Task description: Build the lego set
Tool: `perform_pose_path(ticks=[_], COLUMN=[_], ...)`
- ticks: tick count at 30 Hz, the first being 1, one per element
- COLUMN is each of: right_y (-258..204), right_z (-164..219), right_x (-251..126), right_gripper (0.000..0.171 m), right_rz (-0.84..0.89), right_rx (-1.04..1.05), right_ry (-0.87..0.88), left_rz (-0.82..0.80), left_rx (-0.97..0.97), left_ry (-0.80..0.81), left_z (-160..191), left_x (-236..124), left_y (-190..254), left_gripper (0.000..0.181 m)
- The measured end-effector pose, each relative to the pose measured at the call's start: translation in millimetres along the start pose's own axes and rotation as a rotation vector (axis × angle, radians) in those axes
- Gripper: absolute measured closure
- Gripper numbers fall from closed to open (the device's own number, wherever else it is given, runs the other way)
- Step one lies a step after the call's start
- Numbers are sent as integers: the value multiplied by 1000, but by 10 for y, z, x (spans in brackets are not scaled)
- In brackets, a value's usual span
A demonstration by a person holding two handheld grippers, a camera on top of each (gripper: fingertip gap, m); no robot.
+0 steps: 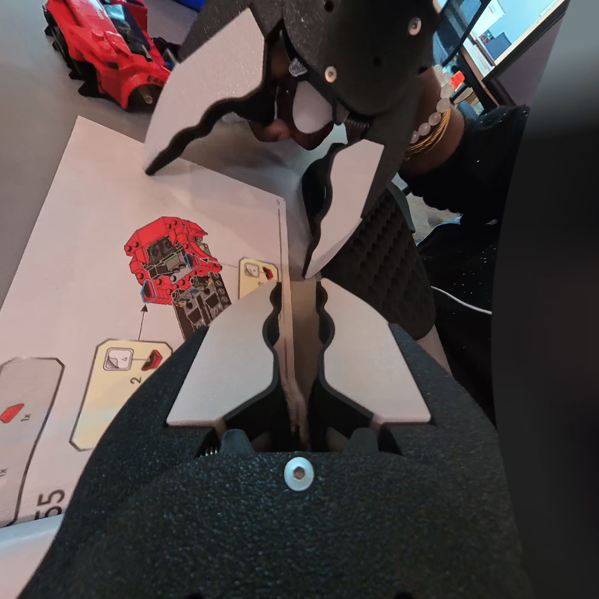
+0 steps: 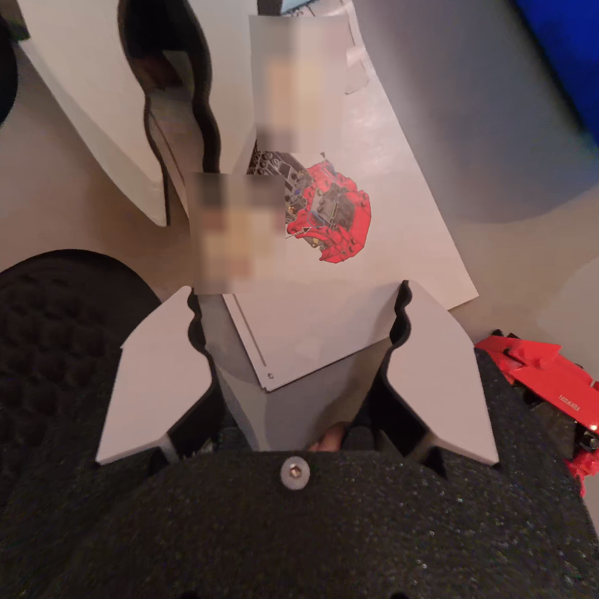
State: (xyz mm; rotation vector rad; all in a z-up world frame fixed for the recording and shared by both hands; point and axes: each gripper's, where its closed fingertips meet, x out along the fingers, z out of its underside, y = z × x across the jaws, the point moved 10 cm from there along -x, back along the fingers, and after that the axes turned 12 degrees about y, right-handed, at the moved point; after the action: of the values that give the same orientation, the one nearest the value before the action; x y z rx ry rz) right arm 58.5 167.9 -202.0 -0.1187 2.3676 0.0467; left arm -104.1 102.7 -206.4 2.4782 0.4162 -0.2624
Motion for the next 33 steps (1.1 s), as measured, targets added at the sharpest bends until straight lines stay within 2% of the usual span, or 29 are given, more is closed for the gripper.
perform_pose_path(ticks=[6,8,11,13,15,16,20,24,27,29,31,33], right_y=[-67,-54,-66,-59,-56,-53,-25,8,2,-17,-40,-64], right_z=[-38,-41,-51,-47,-48,-47,-63,-139,-210,-255,-306,-375], right_x=[21,32,27,30,23,23,-25,-112,-157,-174,-194,-226], right_gripper=[69,79,107,113,127,128,148,157,158,160,160,157], right_rz=[-29,-30,-114,-136,-188,-200,-236,-232,-225,-225,-222,-218], right_rx=[-29,-18,13,26,44,51,67,72,67,58,46,33], right_ry=[12,56,117,133,142,145,190,249,264,263,267,293], left_rz=[22,44,101,126,125,103,-79,-260,-453,-635,-809,-907], left_rx=[-31,-34,-67,-91,-76,-44,238,487,681,862,1042,1115], left_ry=[55,82,205,274,279,253,57,-114,-264,-361,-405,-387], left_z=[-4,-7,-26,-36,-48,-61,-141,-193,-132,-79,-54,-21], left_x=[-39,-60,-162,-228,-259,-269,-299,-226,-108,-53,-45,-69], left_y=[3,12,9,-9,2,22,220,473,613,686,756,823], left_gripper=[162,161,161,160,160,159,145,122,117,126,146,169])
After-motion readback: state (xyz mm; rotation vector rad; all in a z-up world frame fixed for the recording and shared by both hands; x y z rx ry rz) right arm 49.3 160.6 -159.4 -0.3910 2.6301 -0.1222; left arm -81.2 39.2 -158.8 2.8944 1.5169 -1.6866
